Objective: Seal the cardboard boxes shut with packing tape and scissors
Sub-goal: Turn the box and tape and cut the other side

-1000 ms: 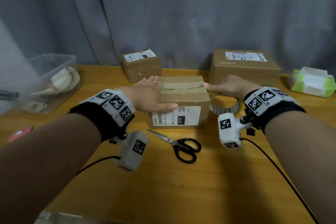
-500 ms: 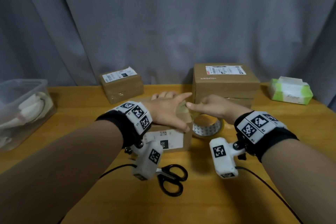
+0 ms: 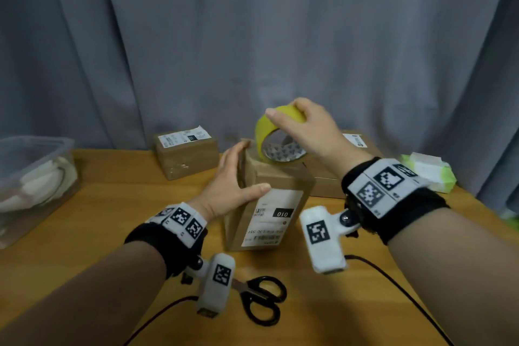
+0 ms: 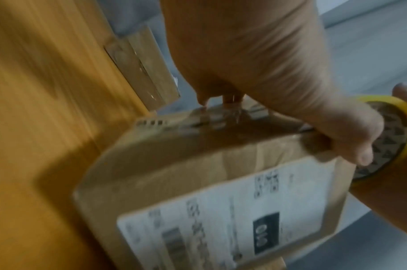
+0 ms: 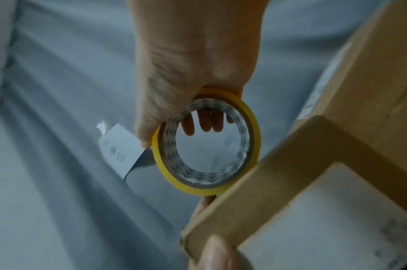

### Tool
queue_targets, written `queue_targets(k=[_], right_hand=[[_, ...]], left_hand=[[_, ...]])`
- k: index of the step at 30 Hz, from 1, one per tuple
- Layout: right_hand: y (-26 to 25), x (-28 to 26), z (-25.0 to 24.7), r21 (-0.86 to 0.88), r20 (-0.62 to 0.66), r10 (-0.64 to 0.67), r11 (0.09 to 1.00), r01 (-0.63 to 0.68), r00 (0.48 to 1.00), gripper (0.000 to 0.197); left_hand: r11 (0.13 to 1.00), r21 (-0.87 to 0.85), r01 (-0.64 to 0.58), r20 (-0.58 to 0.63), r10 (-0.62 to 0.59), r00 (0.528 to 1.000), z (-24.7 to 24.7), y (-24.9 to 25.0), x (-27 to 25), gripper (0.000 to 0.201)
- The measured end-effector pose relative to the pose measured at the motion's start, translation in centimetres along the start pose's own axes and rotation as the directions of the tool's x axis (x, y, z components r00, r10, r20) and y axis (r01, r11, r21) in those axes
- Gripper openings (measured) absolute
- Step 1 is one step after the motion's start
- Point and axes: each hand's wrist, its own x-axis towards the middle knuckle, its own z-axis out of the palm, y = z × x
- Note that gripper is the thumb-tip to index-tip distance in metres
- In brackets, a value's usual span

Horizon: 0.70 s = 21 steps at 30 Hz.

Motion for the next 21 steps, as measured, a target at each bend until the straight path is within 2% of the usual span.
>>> queue_targets(k=[2,4,9,11,14,16,18,20,21], right_hand=[[-1.4,0.7,1.8,-0.065,0.07,0.015,0.998,-0.01,0.997,0.04],[-2.7,1.5,3.3,-0.098,0.135,0.03,0.995,-0.017,0.99,0.041],[-4.5,2.2,5.6,-0.252,0.232,0.016,0.967,0.044,0.972,0.042],[-4.6,2.6,5.3,-0.307,0.228,0.028,0.951,0.044,0.973,0.042],[-4.4,3.0,3.9,-0.381,0.219,0.039,0.923,0.048,0.975,0.04],[-4.1,3.2,2.6,-0.495,0.235,0.028,0.864,0.095,0.972,0.037],[-3.6,3.2,1.1,-0.631,0.261,0.023,0.76,0.153,0.965,0.036],[-2.8,3.1,0.1,-0.708,0.293,0.036,0.68,0.191,0.955,0.042],[-2.5,3.0,-0.1,-0.72,0.295,0.048,0.668,0.189,0.954,0.044]], left_hand=[[0.996,0.069,0.053,0.083,-0.059,0.995,-2.1,-0.5,-0.7,0.128],[0.992,0.101,0.07,0.133,-0.083,0.988,-3.6,-0.4,-1.1,0.133],[0.976,0.037,0.216,0.184,-0.219,0.958,-4.6,-0.1,-0.7,0.105],[0.966,0.094,0.241,0.219,-0.256,0.941,-4.8,0.2,-0.3,0.101],[0.962,0.126,0.242,0.239,-0.267,0.934,-5.1,0.0,-0.3,0.083],[0.967,0.083,0.242,0.245,-0.256,0.935,-5.1,-0.3,-0.5,0.078],[0.967,0.047,0.248,0.248,-0.252,0.935,-5.0,-0.5,-0.4,0.076],[0.968,0.063,0.243,0.241,-0.252,0.937,-4.9,-0.2,-0.4,0.073],[0.966,0.095,0.239,0.237,-0.255,0.937,-4.9,0.1,-0.4,0.074]])
